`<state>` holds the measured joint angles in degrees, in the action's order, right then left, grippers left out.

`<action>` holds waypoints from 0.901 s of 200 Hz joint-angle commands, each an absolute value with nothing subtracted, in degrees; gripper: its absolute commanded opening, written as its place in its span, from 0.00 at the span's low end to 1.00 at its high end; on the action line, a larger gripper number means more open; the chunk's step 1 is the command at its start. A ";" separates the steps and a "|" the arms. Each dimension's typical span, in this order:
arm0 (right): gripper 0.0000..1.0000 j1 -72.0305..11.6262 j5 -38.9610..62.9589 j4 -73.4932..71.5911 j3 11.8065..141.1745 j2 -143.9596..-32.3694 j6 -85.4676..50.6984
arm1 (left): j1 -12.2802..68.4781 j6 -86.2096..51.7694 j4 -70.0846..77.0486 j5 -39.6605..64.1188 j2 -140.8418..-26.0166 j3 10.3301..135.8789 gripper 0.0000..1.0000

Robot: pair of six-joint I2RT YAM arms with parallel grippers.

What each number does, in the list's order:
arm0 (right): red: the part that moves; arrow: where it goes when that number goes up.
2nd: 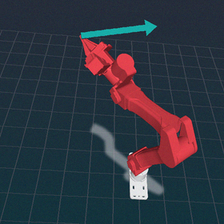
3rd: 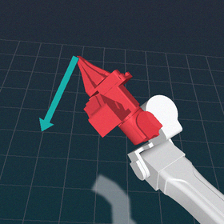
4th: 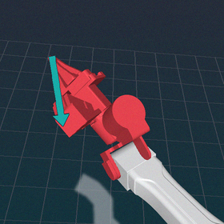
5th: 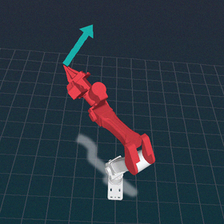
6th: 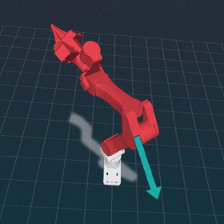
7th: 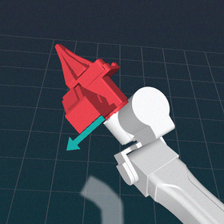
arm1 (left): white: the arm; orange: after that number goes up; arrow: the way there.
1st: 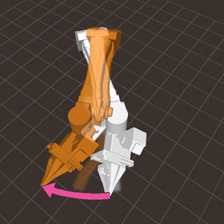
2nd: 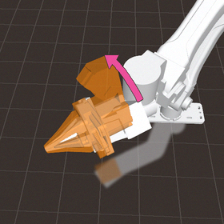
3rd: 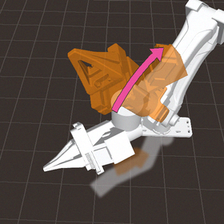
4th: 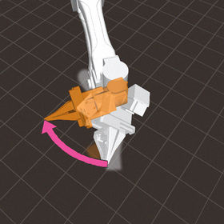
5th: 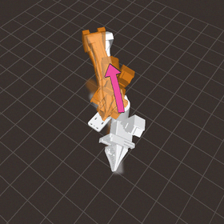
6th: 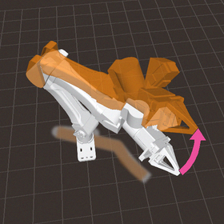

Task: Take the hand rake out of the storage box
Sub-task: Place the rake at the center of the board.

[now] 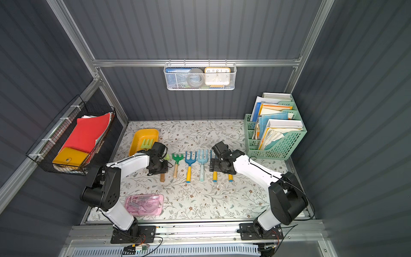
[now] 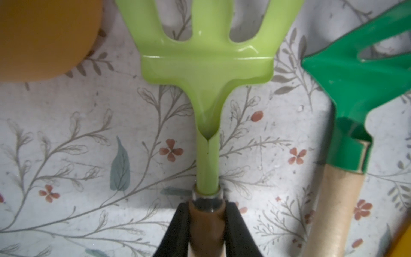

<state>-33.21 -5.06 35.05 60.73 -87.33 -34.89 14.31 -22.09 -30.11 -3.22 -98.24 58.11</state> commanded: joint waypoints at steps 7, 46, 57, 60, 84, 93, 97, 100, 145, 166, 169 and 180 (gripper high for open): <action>0.96 -33.53 -5.00 35.12 60.03 -86.75 -34.85 | 13.02 -17.74 -32.26 -1.06 -99.79 61.59 0.16; 0.96 -33.50 -4.84 35.09 60.29 -87.10 -34.89 | 12.64 -15.38 -34.92 -0.29 -101.21 63.81 0.16; 0.97 -33.52 -4.75 35.10 60.38 -87.18 -34.91 | 12.61 -15.29 -35.01 0.13 -101.08 63.72 0.16; 0.97 -33.53 -4.81 35.15 60.45 -87.25 -34.85 | 12.65 -15.36 -34.98 0.11 -101.00 63.67 0.16; 0.96 -33.56 -4.66 35.14 60.47 -87.28 -34.83 | 12.57 -15.82 -35.02 0.78 -101.15 63.21 0.17; 0.96 -33.51 -4.66 35.09 60.47 -87.28 -34.85 | 12.52 -15.84 -35.13 1.01 -101.48 63.12 0.17; 0.96 -33.54 -4.67 35.15 60.54 -87.28 -34.81 | 12.56 -15.82 -35.16 0.83 -101.59 63.06 0.17; 0.96 -33.57 -4.66 35.12 60.51 -87.20 -34.83 | 12.57 -15.86 -35.16 0.69 -101.64 62.96 0.17; 0.96 -33.55 -4.86 35.33 60.47 -86.84 -34.72 | 12.55 -17.39 -35.22 -0.64 -101.15 62.17 0.27; 0.96 -33.62 -4.83 35.26 60.64 -87.00 -34.72 | 12.56 -17.58 -35.24 -0.76 -101.34 62.21 0.33; 0.96 -33.62 -4.83 35.25 60.64 -87.01 -34.73 | 12.52 -17.62 -35.24 -0.72 -101.34 62.18 0.33; 0.96 -33.65 -4.83 35.39 60.56 -86.95 -34.72 | 12.57 -17.67 -35.33 -0.79 -101.38 62.16 0.35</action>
<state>-33.21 -4.69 34.72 60.73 -87.33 -34.89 13.02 -17.41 -33.69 -0.23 -100.90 62.61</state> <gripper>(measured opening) 0.964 0.335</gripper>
